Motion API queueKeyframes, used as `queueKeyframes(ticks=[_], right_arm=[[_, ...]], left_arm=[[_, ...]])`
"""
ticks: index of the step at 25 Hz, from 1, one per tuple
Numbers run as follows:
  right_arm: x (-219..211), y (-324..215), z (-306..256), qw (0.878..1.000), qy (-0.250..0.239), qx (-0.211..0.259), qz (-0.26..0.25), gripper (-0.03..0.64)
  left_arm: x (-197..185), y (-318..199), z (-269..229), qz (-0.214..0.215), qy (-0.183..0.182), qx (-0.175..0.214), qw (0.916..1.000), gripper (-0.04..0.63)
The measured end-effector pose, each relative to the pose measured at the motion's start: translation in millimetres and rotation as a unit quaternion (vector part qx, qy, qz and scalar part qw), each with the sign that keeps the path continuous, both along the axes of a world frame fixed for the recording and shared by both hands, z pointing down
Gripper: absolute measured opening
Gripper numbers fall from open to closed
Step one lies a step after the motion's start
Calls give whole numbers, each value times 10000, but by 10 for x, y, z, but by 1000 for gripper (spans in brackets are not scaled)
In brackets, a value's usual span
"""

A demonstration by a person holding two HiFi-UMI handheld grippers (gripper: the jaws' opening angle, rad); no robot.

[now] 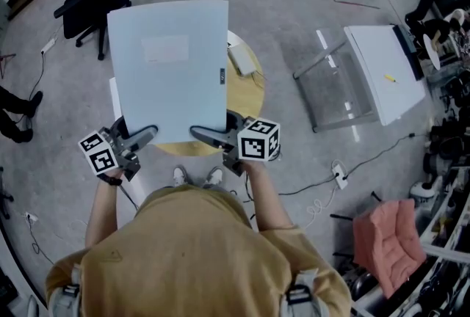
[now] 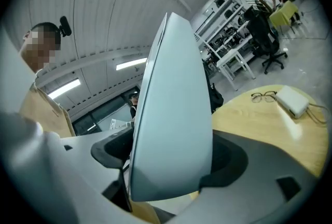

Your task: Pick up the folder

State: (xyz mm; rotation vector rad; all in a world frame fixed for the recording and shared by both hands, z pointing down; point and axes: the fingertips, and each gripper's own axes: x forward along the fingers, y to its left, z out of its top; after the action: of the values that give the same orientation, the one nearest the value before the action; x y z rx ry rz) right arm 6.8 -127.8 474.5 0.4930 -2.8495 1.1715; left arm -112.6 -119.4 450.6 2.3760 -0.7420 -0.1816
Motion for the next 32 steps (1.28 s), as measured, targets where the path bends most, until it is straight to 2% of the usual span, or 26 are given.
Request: queueKeyframes(ticks=[5, 12, 18, 24, 32], right_arm=[[71, -26, -435, 9982, -70, 596, 81, 367], [86, 15, -779, 9923, 85, 1233, 35, 370], [66, 78, -1121, 9882, -87, 1526, 31, 371], [68, 144, -1235, 9839, 96, 1782, -14, 376], [136, 308, -1363, 9787, 223, 2040, 28, 377]], left_arm=[[69, -1, -396, -86, 21, 442, 9990, 374], [125, 41, -765, -43, -372, 954, 9947, 379], [105, 130, -1117, -198, -410, 1225, 9914, 382], [130, 208, -1228, -268, -638, 1402, 9877, 388], [216, 360, -1342, -334, -748, 1608, 9836, 399]])
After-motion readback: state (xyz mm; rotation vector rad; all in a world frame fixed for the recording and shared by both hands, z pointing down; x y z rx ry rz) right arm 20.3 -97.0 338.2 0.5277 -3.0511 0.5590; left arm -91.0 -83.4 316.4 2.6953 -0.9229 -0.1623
